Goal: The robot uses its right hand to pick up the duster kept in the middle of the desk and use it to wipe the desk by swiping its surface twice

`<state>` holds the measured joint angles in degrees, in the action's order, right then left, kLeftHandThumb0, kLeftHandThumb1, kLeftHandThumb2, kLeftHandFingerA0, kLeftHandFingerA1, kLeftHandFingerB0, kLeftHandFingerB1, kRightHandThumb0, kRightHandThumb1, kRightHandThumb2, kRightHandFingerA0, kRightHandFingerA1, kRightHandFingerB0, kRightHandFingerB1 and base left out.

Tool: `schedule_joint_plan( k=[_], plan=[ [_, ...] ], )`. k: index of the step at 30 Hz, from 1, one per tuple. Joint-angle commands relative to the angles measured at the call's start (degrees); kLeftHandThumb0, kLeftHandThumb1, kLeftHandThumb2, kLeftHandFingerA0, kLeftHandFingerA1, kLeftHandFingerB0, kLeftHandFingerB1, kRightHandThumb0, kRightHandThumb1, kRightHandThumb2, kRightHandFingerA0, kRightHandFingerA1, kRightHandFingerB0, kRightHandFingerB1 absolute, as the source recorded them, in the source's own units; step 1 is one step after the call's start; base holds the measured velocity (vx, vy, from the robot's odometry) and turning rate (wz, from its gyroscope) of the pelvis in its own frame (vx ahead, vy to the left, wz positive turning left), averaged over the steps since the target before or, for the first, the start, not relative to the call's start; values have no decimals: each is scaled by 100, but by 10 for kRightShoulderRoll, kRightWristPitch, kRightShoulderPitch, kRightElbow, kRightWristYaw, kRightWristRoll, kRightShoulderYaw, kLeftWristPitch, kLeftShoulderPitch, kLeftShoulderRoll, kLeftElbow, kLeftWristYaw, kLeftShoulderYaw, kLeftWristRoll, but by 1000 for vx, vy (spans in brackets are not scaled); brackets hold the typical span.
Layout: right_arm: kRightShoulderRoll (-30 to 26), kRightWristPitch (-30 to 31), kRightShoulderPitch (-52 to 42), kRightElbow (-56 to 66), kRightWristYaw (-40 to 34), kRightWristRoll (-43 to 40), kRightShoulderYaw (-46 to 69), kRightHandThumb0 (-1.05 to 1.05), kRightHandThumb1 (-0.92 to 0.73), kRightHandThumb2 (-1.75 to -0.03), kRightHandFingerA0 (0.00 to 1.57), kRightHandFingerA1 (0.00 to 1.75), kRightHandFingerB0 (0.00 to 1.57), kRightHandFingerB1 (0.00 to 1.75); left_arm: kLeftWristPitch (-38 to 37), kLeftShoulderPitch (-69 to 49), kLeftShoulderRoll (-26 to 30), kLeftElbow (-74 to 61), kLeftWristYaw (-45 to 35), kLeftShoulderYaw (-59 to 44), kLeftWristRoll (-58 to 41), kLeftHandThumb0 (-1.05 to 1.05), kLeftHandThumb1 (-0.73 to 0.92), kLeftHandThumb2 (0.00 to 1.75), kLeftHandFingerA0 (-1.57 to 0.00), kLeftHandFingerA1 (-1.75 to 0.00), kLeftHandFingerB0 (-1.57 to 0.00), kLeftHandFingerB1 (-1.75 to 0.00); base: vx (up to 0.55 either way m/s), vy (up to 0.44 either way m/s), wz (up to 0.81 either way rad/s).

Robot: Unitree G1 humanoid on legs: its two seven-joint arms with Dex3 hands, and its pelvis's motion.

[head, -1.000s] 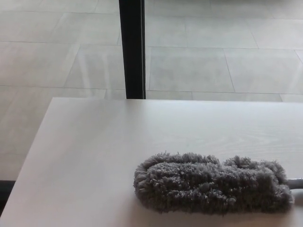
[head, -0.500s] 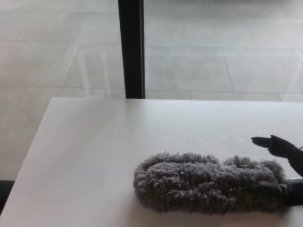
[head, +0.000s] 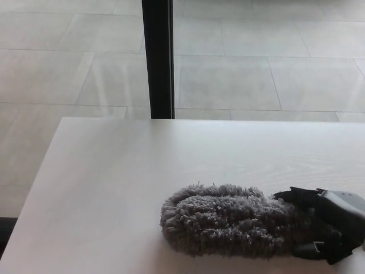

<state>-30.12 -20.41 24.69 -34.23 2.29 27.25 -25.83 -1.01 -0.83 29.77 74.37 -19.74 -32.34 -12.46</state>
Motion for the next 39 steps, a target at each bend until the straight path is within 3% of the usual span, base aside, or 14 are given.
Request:
schedule_joint_plan(
  k=[1, 2, 3, 15, 21, 27, 28, 30, 31, 34, 35, 36, 38, 39],
  plan=[
    [1, -31, 9, -75, -64, 109, -61, -45, -49, -82, 34, 60, 25, 47, 11, -3, 26, 2, -10, 5, -5, -50, 64, 59, -47, -58, -46, -47, 0, 0, 0],
    [6, -43, 12, -92, -81, 116, -72, -37, -66, -61, 42, 58, 36, 36, 17, -1, 25, 4, -11, -3, -13, -47, 62, 57, -44, -60, -44, -49, 0, 0, 0],
    [12, -54, 14, -107, -97, 118, -78, -41, -51, -83, 44, 65, 32, 49, 19, -1, 25, 5, -10, -4, -14, -48, 63, 57, -45, -58, -44, -48, 0, 0, 0],
    [47, -133, 9, -148, -242, 149, -119, -26, -77, -66, 75, 157, 61, 71, 16, 6, 25, 7, -11, 8, -6, -47, 62, 59, -48, -58, -47, -48, 0, 0, 0],
    [69, -136, 2, -144, -522, 254, -167, -20, -64, -76, 87, 166, 78, 108, 15, 4, 27, 5, -11, 16, 1, -49, 64, 59, -49, -59, -46, -46, 0, 0, 0],
    [77, -127, 2, -119, -560, 273, -182, -28, -64, -68, 92, 172, 82, 97, 19, 7, 26, 8, -6, 15, 0, -50, 63, 59, -50, -56, -48, -44, 0, 0, 0],
    [78, -125, 1, -109, -542, 272, -185, -36, -43, -92, 122, 134, 83, 89, 21, 7, 26, 5, -9, 14, -3, -50, 64, 59, -48, -56, -45, -44, 0, 0, 0],
    [80, -118, 5, -108, -553, 283, -196, -35, -54, -60, 97, 173, 90, 82, 18, 7, 26, 4, -13, 12, -5, -49, 64, 59, -49, -57, -44, -44, 0, 0, 0],
    [76, -118, 5, -107, -543, 286, -203, -38, -37, -85, 126, 140, 83, 82, 15, 8, 26, 5, -16, 15, -2, -53, 67, 60, -47, -54, -43, -42, 0, 0, 0],
    [69, -127, 11, -109, -512, 293, -226, -37, -39, -88, 126, 138, 82, 83, 9, 9, 26, 5, -24, 15, -3, -55, 66, 60, -48, -56, -44, -44, 0, 0, 0],
    [67, -134, 13, -111, -506, 294, -232, -31, -55, -61, 97, 173, 88, 80, 9, 10, 27, 4, -28, 15, -4, -57, 67, 61, -46, -58, -43, -44, 0, 0, 0],
    [66, -135, 15, -112, -510, 296, -238, -36, -38, -88, 127, 137, 85, 82, 12, 11, 28, 4, -32, 14, -6, -58, 68, 61, -44, -58, -42, -44, 0, 0, 0],
    [67, -131, 16, -114, -521, 299, -245, -36, -38, -88, 127, 137, 85, 82, 15, 11, 29, 5, -35, 13, -8, -58, 68, 61, -44, -58, -42, -44, 0, 0, 0],
    [66, -142, 22, -123, -511, 303, -259, -36, -57, -65, 100, 169, 88, 79, 17, 14, 31, 1, -35, 14, -8, -59, 69, 61, -44, -60, -41, -45, 0, 0, 0]
  ],
)
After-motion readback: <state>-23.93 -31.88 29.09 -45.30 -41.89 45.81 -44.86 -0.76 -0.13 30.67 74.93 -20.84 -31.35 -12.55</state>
